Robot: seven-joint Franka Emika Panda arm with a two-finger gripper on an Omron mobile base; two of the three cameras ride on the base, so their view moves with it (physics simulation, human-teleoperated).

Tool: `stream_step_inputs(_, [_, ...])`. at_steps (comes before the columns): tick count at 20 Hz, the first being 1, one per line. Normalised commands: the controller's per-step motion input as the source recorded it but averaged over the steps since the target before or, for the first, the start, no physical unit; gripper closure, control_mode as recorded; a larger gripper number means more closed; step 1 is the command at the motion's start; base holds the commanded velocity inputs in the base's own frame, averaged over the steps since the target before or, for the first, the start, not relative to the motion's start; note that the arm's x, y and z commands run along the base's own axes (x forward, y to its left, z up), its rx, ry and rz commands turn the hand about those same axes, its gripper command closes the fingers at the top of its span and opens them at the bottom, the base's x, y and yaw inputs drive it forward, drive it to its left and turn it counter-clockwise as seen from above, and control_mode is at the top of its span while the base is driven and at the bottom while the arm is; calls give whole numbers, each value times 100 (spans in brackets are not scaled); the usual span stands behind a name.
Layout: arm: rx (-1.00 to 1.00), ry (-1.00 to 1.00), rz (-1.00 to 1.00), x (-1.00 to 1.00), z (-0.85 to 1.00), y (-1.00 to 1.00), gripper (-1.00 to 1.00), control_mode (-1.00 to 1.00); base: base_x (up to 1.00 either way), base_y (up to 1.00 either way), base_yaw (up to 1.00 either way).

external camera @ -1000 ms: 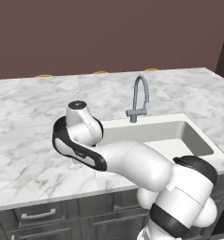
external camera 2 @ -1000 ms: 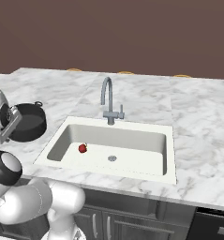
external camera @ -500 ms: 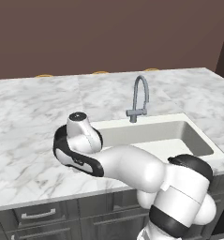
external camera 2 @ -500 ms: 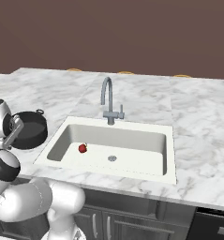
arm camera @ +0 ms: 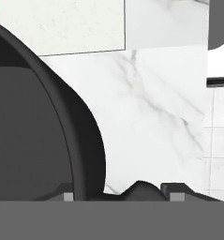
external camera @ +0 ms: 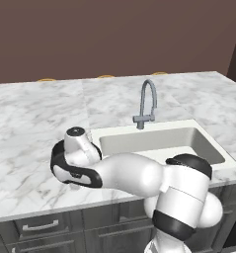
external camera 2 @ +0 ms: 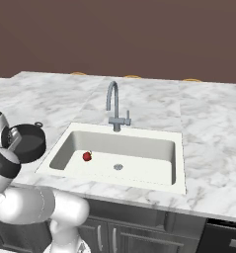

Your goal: Dump the bell pepper from the pot into the sink. Then turn on the water and wash the bell pepper. Then turn off the water and put the bell pepper back in the pot.

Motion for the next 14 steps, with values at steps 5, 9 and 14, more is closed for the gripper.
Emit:
stream_step_inputs(5, [-3,4,0,6,-20,15,100,-100,0,0,0])
stream_step_inputs(9, [-4,2,0,17,-19,8,100,-100,0,0,0])
stream_step_inputs(14, [-4,1,0,22,-20,5,100,-100,0,0,0])
